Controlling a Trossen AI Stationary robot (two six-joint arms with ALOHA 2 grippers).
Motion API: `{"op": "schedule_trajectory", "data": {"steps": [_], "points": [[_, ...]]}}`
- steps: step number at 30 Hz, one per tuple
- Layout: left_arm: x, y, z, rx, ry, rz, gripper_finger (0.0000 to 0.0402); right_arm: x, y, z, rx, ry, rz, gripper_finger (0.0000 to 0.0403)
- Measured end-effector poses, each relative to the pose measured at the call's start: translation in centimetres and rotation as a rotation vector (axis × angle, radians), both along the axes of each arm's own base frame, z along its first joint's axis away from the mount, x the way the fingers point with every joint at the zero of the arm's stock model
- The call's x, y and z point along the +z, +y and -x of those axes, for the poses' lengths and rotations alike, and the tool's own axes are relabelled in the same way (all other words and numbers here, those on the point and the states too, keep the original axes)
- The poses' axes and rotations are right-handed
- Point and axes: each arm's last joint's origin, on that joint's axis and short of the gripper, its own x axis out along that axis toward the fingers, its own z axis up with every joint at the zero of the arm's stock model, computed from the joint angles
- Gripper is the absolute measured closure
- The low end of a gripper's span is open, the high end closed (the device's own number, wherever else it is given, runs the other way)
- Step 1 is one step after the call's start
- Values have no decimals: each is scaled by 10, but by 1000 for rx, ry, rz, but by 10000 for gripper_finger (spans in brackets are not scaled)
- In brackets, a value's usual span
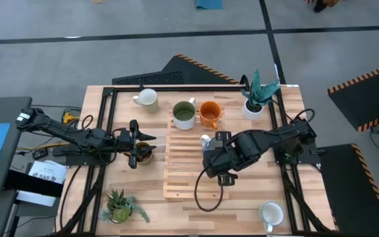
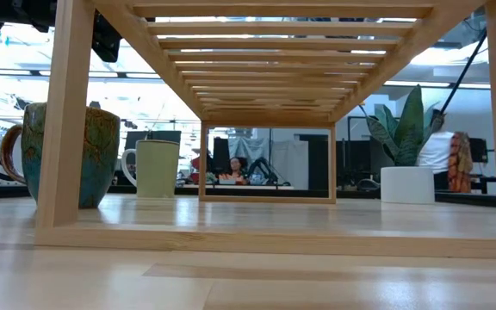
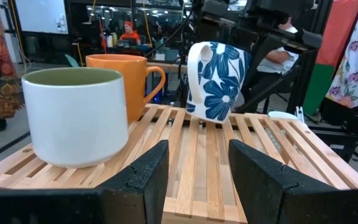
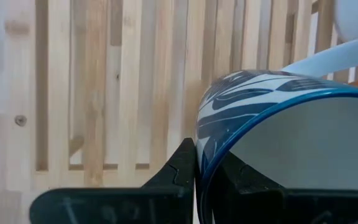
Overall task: Place coffee mugs
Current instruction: Put the dark blue mug on the shelf
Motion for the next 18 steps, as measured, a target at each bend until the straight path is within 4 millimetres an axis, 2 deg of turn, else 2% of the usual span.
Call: {"op": "schedule_trajectory", "data": {"steps": [3,9,18], "points": [[0,0,0,0,0,0,250,1,-2,-3,-11,-20,-13,359],[0,0,0,2,0,0,250,1,-6,-7,-25,-49,-24,331],[0,0,0,3,1,-3,250,1,-16,-10,-54,-43,-21,330]]}}
